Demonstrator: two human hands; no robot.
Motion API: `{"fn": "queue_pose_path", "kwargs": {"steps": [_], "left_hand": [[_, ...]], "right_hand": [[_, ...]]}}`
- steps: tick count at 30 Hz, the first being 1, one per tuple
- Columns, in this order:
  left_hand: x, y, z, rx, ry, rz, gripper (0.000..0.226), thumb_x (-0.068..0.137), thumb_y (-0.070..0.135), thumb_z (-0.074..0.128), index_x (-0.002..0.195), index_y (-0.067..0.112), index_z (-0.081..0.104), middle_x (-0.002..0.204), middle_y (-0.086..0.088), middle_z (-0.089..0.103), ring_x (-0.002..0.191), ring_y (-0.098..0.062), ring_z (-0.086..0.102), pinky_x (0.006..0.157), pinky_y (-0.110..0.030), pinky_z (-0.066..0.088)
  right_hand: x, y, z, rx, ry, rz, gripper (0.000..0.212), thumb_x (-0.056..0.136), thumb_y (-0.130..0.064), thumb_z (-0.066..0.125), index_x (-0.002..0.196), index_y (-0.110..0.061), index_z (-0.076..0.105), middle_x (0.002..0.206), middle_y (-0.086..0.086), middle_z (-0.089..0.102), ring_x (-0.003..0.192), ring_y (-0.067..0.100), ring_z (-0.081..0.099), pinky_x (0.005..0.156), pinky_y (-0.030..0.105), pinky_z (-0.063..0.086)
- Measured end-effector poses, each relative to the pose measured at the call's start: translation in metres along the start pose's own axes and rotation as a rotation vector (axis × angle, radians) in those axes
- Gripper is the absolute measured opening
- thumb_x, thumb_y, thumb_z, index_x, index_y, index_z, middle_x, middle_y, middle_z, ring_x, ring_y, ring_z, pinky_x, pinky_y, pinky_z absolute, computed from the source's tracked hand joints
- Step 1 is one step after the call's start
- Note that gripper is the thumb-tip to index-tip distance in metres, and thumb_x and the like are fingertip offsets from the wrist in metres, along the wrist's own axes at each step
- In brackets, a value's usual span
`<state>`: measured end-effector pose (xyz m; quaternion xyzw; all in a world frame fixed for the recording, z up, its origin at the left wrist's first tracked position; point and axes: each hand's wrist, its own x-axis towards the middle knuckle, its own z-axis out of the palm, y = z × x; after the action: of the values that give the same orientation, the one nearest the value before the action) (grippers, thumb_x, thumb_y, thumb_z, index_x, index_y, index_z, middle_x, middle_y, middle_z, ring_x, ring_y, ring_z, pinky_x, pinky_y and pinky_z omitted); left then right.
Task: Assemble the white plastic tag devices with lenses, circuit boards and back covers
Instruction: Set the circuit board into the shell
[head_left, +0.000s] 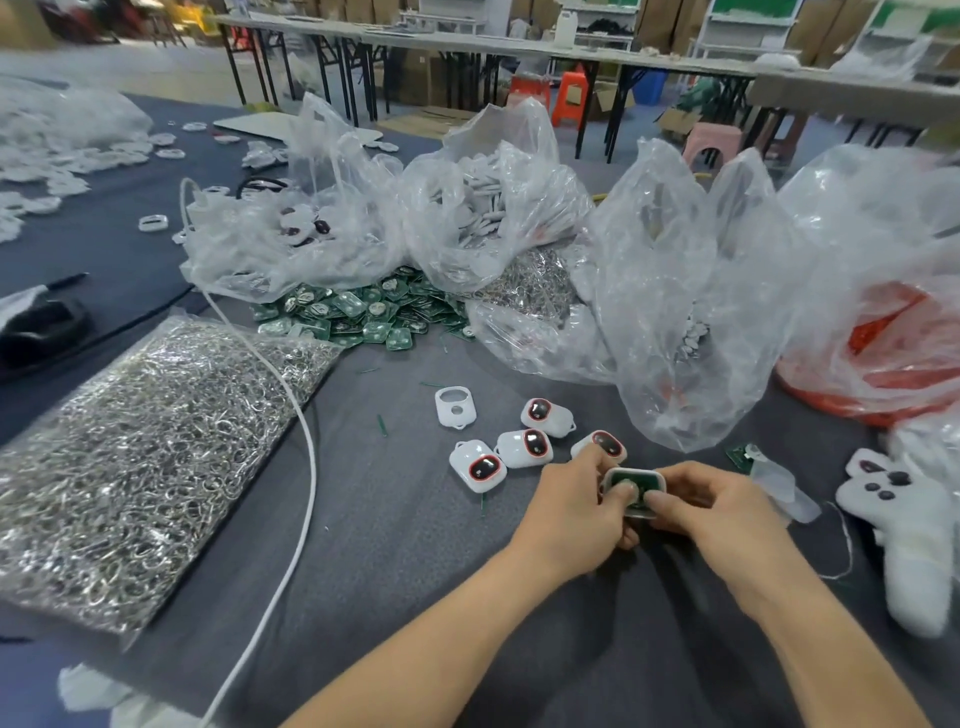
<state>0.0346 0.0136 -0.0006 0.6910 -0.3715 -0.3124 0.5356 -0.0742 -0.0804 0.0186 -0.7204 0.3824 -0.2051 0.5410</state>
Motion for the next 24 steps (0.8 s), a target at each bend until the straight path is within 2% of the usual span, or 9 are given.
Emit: {"fn": "queue_pose_path", "kwargs": {"steps": [3,7,9,13,15,18,20,22,24], "left_hand": [[0.001,-0.003,-0.008,0.063,0.05,0.018,0.021,0.094,0.009,0.05,0.08,0.023,0.042,0.061,-0.002,0.061,0.045,-0.004,0.059,0.049,-0.014,0.046],[0.001,-0.005,-0.022,0.076,0.037,0.019,0.016,0.095,0.011,0.05,0.083,0.02,0.044,0.061,-0.001,0.061,0.046,-0.005,0.061,0.051,-0.015,0.048],[0.002,-0.004,-0.027,0.109,0.038,0.018,0.011,0.095,0.014,0.05,0.086,0.019,0.045,0.064,-0.004,0.064,0.052,-0.01,0.064,0.056,-0.022,0.053],[0.003,0.0,-0.036,0.231,0.089,0.018,0.003,0.095,0.016,0.049,0.095,0.014,0.047,0.084,-0.018,0.066,0.077,-0.031,0.066,0.074,-0.043,0.053],[0.002,0.004,-0.044,0.249,0.089,0.011,0.003,0.096,0.016,0.049,0.096,0.013,0.047,0.087,-0.017,0.066,0.081,-0.031,0.066,0.077,-0.043,0.053],[0.001,0.011,-0.064,0.334,-0.013,-0.021,0.012,0.096,0.025,0.05,0.103,0.016,0.051,0.093,-0.012,0.067,0.076,-0.025,0.068,0.074,-0.038,0.055],[0.01,0.017,-0.082,0.329,-0.029,-0.016,0.015,0.093,0.032,0.054,0.103,0.02,0.054,0.088,-0.005,0.068,0.059,-0.011,0.064,0.062,-0.026,0.053],[0.039,0.026,-0.107,0.361,0.104,0.055,0.015,0.093,0.032,0.058,0.096,0.017,0.06,0.075,0.001,0.065,0.052,-0.004,0.055,0.054,-0.016,0.043],[0.084,0.036,-0.134,0.445,0.28,0.121,0.012,0.094,0.024,0.056,0.092,0.013,0.062,0.068,0.006,0.061,0.054,-0.002,0.052,0.049,-0.007,0.036]], "right_hand": [[0.008,-0.002,0.014,-0.044,0.037,0.012,0.021,0.081,0.008,0.067,0.079,-0.013,0.071,0.07,0.004,0.073,0.072,0.02,0.071,0.072,0.032,0.058],[0.009,-0.007,0.019,0.093,-0.042,0.029,0.021,0.082,0.009,0.065,0.084,-0.01,0.073,0.076,0.008,0.074,0.074,0.02,0.072,0.064,0.02,0.056],[0.011,-0.01,0.022,0.106,-0.035,0.035,0.021,0.081,0.01,0.066,0.084,-0.009,0.073,0.076,0.009,0.074,0.074,0.021,0.073,0.062,0.019,0.056],[0.017,-0.015,0.034,0.037,0.0,0.038,0.018,0.08,0.009,0.067,0.08,-0.008,0.072,0.073,0.012,0.073,0.073,0.027,0.072,0.067,0.032,0.059],[0.018,-0.02,0.039,0.113,-0.032,0.046,0.017,0.08,0.01,0.066,0.08,-0.007,0.072,0.074,0.012,0.073,0.072,0.024,0.072,0.063,0.026,0.058],[0.019,-0.025,0.041,0.221,-0.112,0.087,0.018,0.08,0.011,0.065,0.084,-0.005,0.072,0.079,0.013,0.074,0.072,0.021,0.072,0.06,0.02,0.056],[0.022,-0.027,0.036,0.21,-0.141,0.132,0.018,0.079,0.011,0.066,0.086,-0.005,0.071,0.078,0.014,0.074,0.065,0.019,0.071,0.056,0.02,0.056],[0.023,-0.029,0.028,0.145,-0.187,0.175,0.021,0.079,0.012,0.067,0.087,-0.006,0.072,0.072,0.014,0.072,0.054,0.019,0.064,0.051,0.021,0.054],[0.023,-0.033,0.02,0.066,-0.271,0.19,0.025,0.077,0.015,0.067,0.089,-0.007,0.072,0.062,0.015,0.068,0.047,0.019,0.057,0.047,0.023,0.051]]}}
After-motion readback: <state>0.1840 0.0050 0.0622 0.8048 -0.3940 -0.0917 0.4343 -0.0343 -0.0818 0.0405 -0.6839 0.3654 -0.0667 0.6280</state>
